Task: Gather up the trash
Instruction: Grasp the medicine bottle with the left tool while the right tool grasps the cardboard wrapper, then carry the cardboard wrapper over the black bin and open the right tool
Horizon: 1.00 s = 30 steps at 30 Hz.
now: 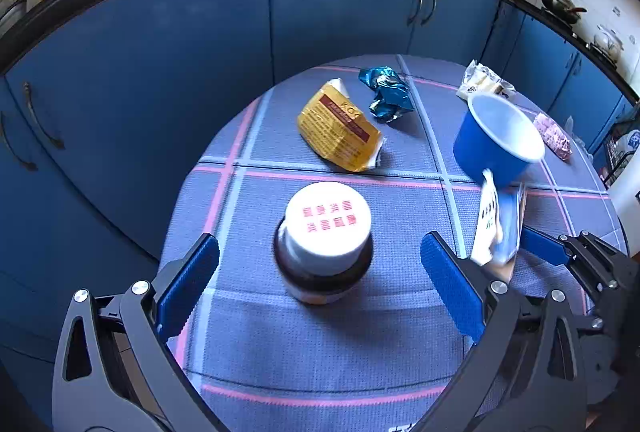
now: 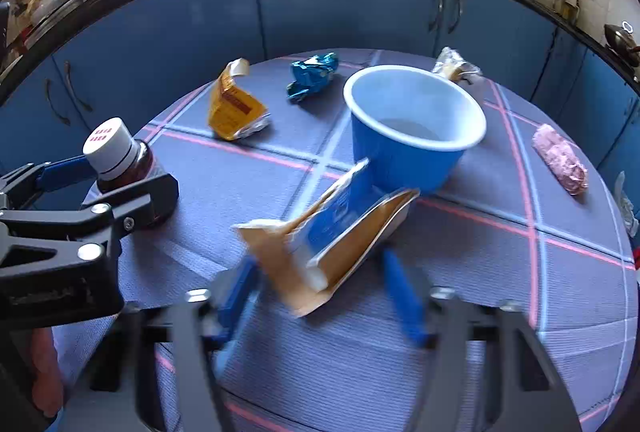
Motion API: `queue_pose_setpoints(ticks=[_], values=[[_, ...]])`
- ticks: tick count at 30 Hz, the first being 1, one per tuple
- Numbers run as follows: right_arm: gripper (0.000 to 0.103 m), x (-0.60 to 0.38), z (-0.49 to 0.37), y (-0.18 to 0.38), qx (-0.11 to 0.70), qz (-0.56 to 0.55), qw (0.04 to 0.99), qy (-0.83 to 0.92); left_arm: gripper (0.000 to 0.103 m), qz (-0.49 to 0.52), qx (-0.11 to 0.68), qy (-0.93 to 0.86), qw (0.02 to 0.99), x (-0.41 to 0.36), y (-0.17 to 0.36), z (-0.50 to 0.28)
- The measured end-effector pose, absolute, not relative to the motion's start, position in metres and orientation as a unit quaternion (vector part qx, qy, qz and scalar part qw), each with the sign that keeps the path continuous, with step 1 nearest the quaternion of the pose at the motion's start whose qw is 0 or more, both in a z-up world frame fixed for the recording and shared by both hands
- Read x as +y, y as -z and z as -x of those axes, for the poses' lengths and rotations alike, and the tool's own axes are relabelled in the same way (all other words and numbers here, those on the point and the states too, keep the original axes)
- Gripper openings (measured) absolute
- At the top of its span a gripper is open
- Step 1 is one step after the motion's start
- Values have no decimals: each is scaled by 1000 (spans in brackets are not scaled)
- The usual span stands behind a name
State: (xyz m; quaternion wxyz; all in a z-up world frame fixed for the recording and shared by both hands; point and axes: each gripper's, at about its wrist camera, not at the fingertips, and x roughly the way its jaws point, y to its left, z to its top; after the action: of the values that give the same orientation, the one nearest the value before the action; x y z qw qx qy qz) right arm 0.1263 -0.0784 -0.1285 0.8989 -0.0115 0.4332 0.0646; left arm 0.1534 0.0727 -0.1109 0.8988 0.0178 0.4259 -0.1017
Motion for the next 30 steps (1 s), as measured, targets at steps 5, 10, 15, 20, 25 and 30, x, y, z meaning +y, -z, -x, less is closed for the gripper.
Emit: queue_pose_setpoints(ticks=[5,10,15,20,25,30], values=[[35,-93,-125,126,440,-6,895,-67,87,-8,438,103,893,73,118,-154],[25,-98,-121,125,443,-8,894,-72,46,12,453,102,886,79,124,-154],[23,-101,-115,124,443,-12,893,-81,46,31,451,102,886,83,120,-150],[21,-105,-106,115,432,-17,898,-86,46,25,443,103,890,76,111,-143],[21,-116,-97,101,416,-22,905,-80,46,4,431,110,896,58,101,-133],[21,-133,-85,89,402,-27,912,-73,46,-6,422,118,899,40,90,-126]])
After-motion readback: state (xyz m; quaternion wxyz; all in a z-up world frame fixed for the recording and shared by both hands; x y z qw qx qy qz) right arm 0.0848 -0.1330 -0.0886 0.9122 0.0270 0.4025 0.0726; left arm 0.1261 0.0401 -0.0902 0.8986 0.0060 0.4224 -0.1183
